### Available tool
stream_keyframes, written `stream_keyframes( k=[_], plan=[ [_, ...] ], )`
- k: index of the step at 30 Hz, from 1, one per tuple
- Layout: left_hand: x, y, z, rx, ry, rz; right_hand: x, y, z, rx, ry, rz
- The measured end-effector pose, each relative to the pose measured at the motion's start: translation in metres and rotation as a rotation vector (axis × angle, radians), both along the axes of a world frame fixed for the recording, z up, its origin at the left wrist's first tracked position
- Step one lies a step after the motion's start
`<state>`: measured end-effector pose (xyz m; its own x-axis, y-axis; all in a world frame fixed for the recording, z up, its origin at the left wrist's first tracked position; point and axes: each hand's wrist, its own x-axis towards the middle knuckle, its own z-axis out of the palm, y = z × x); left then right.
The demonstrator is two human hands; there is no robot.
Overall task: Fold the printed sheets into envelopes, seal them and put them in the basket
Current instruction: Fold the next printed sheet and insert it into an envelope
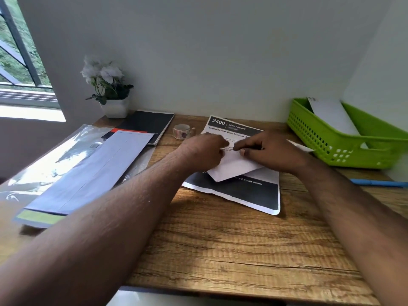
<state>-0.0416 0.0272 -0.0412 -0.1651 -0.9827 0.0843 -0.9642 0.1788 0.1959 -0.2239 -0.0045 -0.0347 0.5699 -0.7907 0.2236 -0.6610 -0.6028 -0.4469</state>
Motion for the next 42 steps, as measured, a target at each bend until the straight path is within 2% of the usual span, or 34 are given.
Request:
stream_keyframes(
  k=[2, 5, 6, 8, 12, 15, 17, 20, 22, 26, 29, 36, 42],
  plan=[
    [-0.002, 0.0, 0.0, -0.08, 0.019, 0.02, -0.002, -0.004, -0.002, -0.081, -0.05, -0.049],
    [-0.006, 0.002, 0.0, -0.095, 0.014, 0.016, -0.014, -0.021, -0.008, -0.184, 0.204, -0.17],
    [-0.007, 0.002, -0.001, -0.069, -0.004, 0.006, -0.019, -0.025, -0.011, -0.148, 0.264, -0.217],
    [-0.008, 0.004, -0.001, -0.01, -0.038, -0.006, -0.02, -0.03, -0.016, -0.048, 0.26, -0.279],
    [-0.004, 0.002, -0.001, 0.072, -0.123, 0.002, -0.007, -0.028, -0.027, 0.121, 0.177, -0.212],
    [0.004, 0.0, 0.0, 0.098, -0.105, 0.039, -0.008, -0.027, -0.022, 0.03, 0.124, -0.207],
    [0.006, 0.0, 0.0, 0.103, -0.103, 0.053, -0.015, -0.028, -0.02, -0.005, 0.244, -0.23],
    [-0.002, 0.001, -0.002, 0.035, -0.208, 0.018, -0.015, -0.026, -0.024, 0.14, 0.44, -0.234],
    [-0.015, 0.003, -0.005, -0.03, -0.245, -0.052, -0.009, -0.024, -0.028, 0.158, 0.478, -0.221],
    [-0.036, 0.003, -0.018, 0.045, -0.06, -0.148, 0.003, -0.024, -0.029, 0.134, 0.532, -0.197],
    [-0.035, -0.004, -0.024, 0.144, 0.037, -0.1, 0.003, -0.024, -0.028, 0.166, 0.533, -0.192],
    [-0.034, -0.009, -0.023, 0.225, -0.032, 0.058, 0.0, -0.033, -0.028, 0.2, 0.53, -0.222],
    [-0.023, -0.008, -0.021, 0.211, -0.122, 0.193, -0.02, -0.047, -0.036, 0.192, 0.54, -0.368]
  ],
)
